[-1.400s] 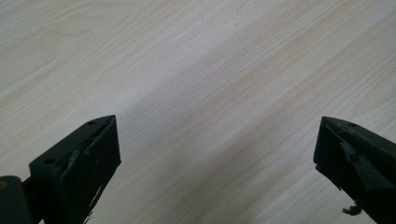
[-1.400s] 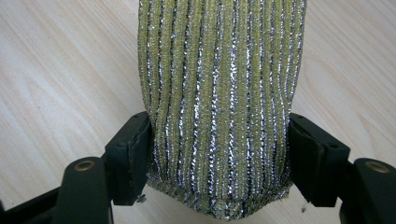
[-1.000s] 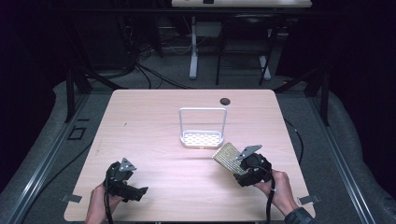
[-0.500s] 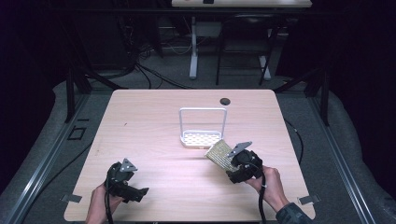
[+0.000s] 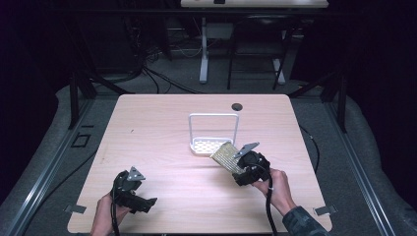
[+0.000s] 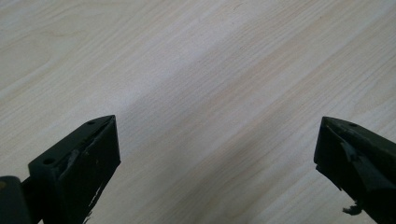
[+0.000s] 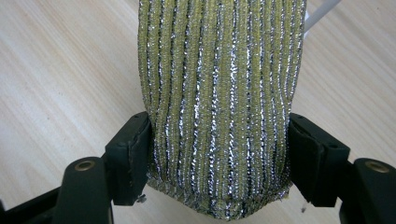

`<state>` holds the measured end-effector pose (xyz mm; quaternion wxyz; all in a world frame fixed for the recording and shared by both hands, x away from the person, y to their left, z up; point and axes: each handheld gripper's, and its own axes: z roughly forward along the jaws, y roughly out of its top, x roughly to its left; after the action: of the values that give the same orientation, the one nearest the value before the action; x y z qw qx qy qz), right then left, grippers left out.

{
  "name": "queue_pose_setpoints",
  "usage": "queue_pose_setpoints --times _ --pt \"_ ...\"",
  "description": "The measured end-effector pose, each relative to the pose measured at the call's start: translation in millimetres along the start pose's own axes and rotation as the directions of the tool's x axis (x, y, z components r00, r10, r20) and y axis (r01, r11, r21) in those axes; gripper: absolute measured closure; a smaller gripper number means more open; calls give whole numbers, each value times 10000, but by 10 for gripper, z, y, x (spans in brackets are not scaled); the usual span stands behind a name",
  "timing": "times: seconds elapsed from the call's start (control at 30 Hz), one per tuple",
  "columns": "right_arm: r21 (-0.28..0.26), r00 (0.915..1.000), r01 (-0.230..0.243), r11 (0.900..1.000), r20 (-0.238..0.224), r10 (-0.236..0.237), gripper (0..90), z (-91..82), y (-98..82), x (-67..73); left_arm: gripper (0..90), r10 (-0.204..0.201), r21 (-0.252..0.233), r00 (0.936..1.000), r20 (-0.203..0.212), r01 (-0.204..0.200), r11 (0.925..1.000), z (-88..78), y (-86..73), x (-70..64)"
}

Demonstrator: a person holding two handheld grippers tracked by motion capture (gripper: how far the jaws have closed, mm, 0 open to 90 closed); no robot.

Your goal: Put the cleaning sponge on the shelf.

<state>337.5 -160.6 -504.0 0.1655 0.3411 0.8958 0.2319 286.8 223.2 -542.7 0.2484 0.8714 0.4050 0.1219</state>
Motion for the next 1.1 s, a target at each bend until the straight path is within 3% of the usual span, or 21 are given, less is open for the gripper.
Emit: queue_pose_setpoints --times 0.23,0.5,0.63,0.93,1.1 --pt "38 9998 146 9999 107 -147 298 69 103 21 4 37 22 10000 45 -37 10000 -8 -2 -10" --pt "-75 9998 -39 10000 200 41 296 127 215 -4 6 55 22 10000 46 -56 10000 -4 0 -14" --pt "-213 9990 -89 9997 440 98 297 191 257 9 6 48 37 10000 58 -48 10000 -3 3 -17" --pt "-232 9980 -416 9989 458 426 296 363 417 -12 7 90 17 9999 85 -90 10000 -5 2 -17" --pt "-161 9971 -236 9996 724 247 296 477 507 23 7 119 52 9999 72 -120 9999 4 6 -27"
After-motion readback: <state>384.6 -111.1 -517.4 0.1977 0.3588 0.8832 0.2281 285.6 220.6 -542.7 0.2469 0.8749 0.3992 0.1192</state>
